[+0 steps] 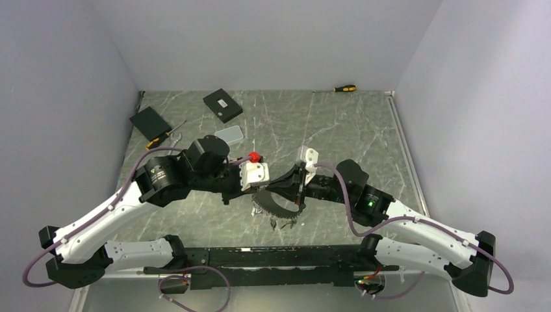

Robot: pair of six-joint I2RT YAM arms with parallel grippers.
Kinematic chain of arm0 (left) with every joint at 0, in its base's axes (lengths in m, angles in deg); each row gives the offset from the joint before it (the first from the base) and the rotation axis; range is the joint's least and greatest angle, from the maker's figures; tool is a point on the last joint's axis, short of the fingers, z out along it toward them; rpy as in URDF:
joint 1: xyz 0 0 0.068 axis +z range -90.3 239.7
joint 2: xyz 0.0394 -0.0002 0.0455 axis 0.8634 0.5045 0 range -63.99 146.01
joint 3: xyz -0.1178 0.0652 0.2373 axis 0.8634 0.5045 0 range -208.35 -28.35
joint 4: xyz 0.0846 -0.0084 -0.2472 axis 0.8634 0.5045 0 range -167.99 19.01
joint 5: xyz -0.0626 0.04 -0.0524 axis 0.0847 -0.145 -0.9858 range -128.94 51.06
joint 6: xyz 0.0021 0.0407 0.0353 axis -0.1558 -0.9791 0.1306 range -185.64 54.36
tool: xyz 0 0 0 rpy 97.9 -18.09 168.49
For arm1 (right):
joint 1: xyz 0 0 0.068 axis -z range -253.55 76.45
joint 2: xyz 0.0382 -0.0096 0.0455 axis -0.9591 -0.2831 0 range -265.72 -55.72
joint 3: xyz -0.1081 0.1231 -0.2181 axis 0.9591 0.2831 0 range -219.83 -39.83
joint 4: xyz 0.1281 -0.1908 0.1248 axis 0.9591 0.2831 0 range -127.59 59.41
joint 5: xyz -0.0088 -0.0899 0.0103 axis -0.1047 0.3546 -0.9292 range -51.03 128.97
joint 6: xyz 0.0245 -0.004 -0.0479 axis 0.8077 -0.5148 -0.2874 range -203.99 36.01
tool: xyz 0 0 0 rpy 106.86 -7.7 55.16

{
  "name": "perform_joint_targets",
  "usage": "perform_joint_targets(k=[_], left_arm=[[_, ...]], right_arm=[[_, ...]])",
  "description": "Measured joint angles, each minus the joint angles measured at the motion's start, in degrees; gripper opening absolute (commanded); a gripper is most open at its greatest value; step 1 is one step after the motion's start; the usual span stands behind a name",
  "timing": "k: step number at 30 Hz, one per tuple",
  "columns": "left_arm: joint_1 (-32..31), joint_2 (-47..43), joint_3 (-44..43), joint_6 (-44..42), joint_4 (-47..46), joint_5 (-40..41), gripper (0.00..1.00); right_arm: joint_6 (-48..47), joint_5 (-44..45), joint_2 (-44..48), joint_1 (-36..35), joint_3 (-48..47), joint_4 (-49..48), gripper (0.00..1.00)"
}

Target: Put the keys on the keyring

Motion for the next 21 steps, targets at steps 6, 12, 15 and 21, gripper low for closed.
perform_joint_targets(k=[6,12,15,21], left_arm=[[0.3,-1.1,1.9,1.0,-4.5,4.4,0.00],[0.7,-0.6,2.7,0.9,-8.6,7.7,0.00],[0.9,0.9,2.7,0.9,-10.1,9.1,0.00],[0.9,4.8,2.5,0.8,-11.4,11.1,0.00]], right_arm=[[5.2,6.9,0.0,-0.1,1.1,-3.4,0.00],[9.9,14.3,0.0,-0.2,1.2,-4.9,0.00],[11.6,17.8,0.0,-0.2,1.2,-5.0,0.00],[12.0,23.4,0.0,-0.2,1.4,-3.8,0.00]])
